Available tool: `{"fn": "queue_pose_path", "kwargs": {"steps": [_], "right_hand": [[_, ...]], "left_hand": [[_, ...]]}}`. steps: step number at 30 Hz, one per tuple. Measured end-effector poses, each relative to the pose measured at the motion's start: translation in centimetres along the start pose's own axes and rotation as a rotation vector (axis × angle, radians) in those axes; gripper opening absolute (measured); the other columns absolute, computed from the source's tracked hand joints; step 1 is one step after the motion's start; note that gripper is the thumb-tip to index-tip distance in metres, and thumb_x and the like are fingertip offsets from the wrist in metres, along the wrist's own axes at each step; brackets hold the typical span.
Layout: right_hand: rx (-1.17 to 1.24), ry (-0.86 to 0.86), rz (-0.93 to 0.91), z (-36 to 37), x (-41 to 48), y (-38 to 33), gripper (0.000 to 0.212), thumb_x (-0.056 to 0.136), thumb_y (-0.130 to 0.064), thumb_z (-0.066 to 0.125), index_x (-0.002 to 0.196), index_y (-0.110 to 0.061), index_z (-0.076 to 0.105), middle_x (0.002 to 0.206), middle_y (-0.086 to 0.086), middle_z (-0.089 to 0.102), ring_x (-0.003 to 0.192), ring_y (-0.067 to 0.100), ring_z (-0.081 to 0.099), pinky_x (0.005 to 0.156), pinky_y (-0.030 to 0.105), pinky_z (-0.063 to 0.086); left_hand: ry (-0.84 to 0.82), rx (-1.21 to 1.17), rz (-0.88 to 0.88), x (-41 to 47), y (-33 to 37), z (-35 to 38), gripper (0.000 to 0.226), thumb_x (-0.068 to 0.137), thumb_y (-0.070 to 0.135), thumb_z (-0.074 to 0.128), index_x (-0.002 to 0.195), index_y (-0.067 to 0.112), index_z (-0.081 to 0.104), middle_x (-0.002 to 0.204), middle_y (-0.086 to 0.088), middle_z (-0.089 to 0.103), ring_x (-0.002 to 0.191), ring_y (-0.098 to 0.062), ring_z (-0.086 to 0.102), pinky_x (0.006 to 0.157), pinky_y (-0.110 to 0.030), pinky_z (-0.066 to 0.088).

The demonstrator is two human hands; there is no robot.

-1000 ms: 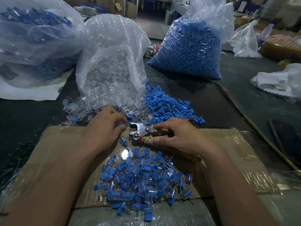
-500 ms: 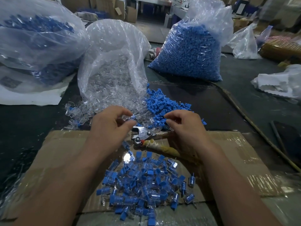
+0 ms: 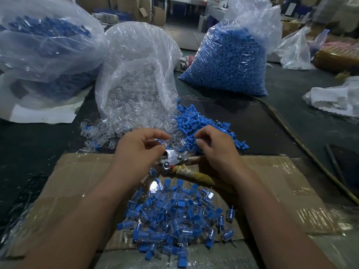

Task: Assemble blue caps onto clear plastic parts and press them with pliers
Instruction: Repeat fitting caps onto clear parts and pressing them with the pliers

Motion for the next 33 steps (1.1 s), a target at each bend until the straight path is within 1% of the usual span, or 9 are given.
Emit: {"fn": "queue_pose_path", "kwargs": {"steps": [5,9,13,16,20,23,26,29,33], "right_hand": [[0.347,0.107,-0.002,-1.1,-1.3,-0.9,0.023,0.094,-0.013,0.047,0.084,-0.033,0.046,0.089,-0.008,0.061,0.084,0.002,0.059,0.073,0.018,0.049],[0.369,0.101,-0.103,-1.3,-2.2,-2.2,0.027,0.09,-0.014,0.056,0.083,-0.04,0.053,0.079,-0.013,0.057,0.074,0.001,0.055,0.069,0.014,0.046],[0.347,0.018,-0.159,-0.8,-2.8,-3.6,0.035,0.087,-0.008,0.06,0.084,-0.043,0.056,0.088,-0.012,0.059,0.082,0.008,0.059,0.077,0.023,0.051],[0.391,-0.027,-0.172,-0.2,-3.1,-4.2,0.028,0.083,-0.01,0.064,0.086,-0.037,0.057,0.083,-0.013,0.06,0.077,0.001,0.058,0.074,0.017,0.05],[0.398,0.048,-0.197,0.2,-3.4,-4.5,0.023,0.079,-0.012,0.069,0.078,-0.032,0.059,0.074,-0.013,0.06,0.071,0.0,0.059,0.067,0.013,0.049],[0.324,0.114,-0.229,0.2,-3.4,-4.4,0.008,0.078,-0.015,0.071,0.08,-0.02,0.065,0.072,-0.014,0.06,0.072,0.004,0.059,0.066,0.015,0.049],[0.269,0.167,-0.258,0.2,-3.4,-4.3,0.007,0.077,-0.015,0.073,0.08,-0.011,0.069,0.07,-0.014,0.06,0.072,0.006,0.059,0.063,0.015,0.049],[0.267,0.184,-0.269,0.2,-3.4,-4.2,0.008,0.076,-0.016,0.074,0.08,-0.012,0.069,0.069,-0.015,0.06,0.07,0.006,0.06,0.062,0.016,0.05],[0.322,0.188,-0.291,0.2,-3.2,-4.1,0.016,0.073,-0.019,0.076,0.079,-0.023,0.062,0.075,-0.011,0.06,0.072,0.007,0.059,0.064,0.018,0.05]], "left_hand": [[0.007,-0.08,-0.034,-0.1,0.3,0.3,0.034,0.078,0.0,0.064,0.078,0.034,0.064,0.079,0.011,0.066,0.077,-0.003,0.064,0.074,-0.023,0.053],[0.016,-0.11,-0.053,-0.1,0.4,0.4,0.031,0.077,-0.002,0.065,0.072,0.029,0.066,0.073,0.01,0.067,0.074,-0.004,0.065,0.072,-0.025,0.054],[0.028,-0.092,-0.018,-0.1,0.4,0.5,0.025,0.078,0.002,0.067,0.073,0.027,0.064,0.074,0.014,0.068,0.07,-0.001,0.065,0.064,-0.015,0.053],[0.03,-0.118,-0.02,0.0,0.2,0.6,0.019,0.08,0.003,0.065,0.075,0.02,0.063,0.071,0.002,0.069,0.067,-0.011,0.068,0.063,-0.021,0.054],[-0.03,-0.152,-0.002,-0.1,0.5,0.9,0.015,0.081,0.0,0.063,0.075,0.015,0.061,0.068,-0.003,0.069,0.059,-0.01,0.067,0.056,-0.016,0.052],[-0.049,-0.121,0.052,-0.2,0.7,1.0,0.019,0.079,0.001,0.065,0.074,0.018,0.063,0.069,0.0,0.07,0.06,-0.01,0.067,0.056,-0.015,0.052],[-0.071,-0.107,0.091,-0.4,0.9,1.1,0.026,0.078,-0.001,0.066,0.073,0.024,0.065,0.069,0.002,0.07,0.062,-0.01,0.068,0.058,-0.016,0.053],[-0.101,-0.115,0.093,-0.6,1.0,1.2,0.029,0.078,-0.004,0.065,0.074,0.025,0.067,0.067,0.002,0.07,0.061,-0.011,0.067,0.057,-0.017,0.053],[-0.133,-0.247,0.013,-0.5,1.3,1.2,0.02,0.075,-0.005,0.066,0.075,0.015,0.067,0.065,-0.003,0.07,0.057,-0.011,0.066,0.052,-0.017,0.051]]}}
Point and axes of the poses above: each hand's wrist, its own x-axis towards the middle knuckle, its own z-axis out of the palm, y = z × x, the point moved 1 cm from there along x, towards the middle knuckle
